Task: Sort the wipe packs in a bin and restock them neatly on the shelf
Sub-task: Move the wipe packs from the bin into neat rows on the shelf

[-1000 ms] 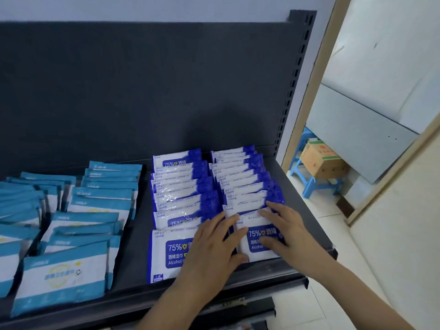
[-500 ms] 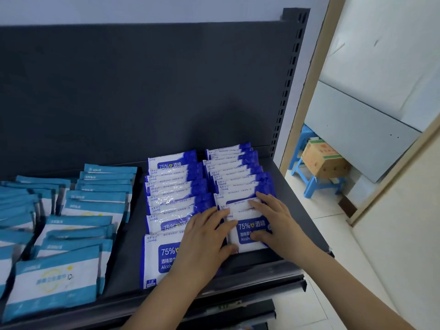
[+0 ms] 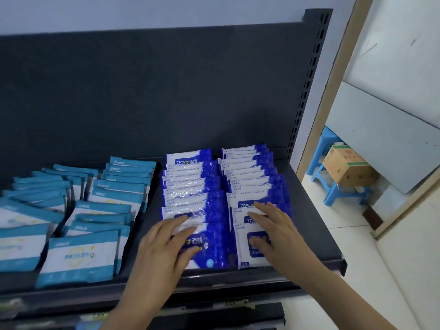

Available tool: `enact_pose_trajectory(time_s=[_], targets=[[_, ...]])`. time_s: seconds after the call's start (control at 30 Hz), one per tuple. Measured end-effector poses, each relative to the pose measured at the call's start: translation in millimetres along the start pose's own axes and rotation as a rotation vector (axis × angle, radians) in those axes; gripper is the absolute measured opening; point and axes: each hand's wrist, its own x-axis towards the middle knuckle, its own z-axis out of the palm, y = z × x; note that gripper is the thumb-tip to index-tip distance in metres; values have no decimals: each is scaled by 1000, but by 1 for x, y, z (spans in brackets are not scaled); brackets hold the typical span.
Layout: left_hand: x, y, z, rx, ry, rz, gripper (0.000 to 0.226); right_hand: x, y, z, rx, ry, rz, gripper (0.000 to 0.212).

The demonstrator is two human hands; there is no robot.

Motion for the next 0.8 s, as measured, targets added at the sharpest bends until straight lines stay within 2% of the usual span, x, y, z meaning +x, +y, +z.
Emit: enact_pose_trajectory(time_s=[0.17, 0.33, 0.47, 0.63, 0.7, 0.8], targets=[[-18, -17, -8, 79, -114, -58, 61, -3, 3, 6, -111, -96, -46, 59], [-19, -9, 1, -25, -115, -228, 65, -2, 6, 7, -104, -72, -66, 61], [-7, -3, 4, -87, -117, -269, 63, 1, 3, 10, -99, -50, -58, 59], [-1, 2, -5, -265, -133, -371, 67, 0, -13, 8, 66, -34, -72, 59], [-5, 0, -8, -316, -108, -417, 74, 3, -25, 7, 128, -61, -71, 62], [-8, -8, -12, -335, -10, -487, 69, 12, -40, 11, 102, -98, -66, 67]])
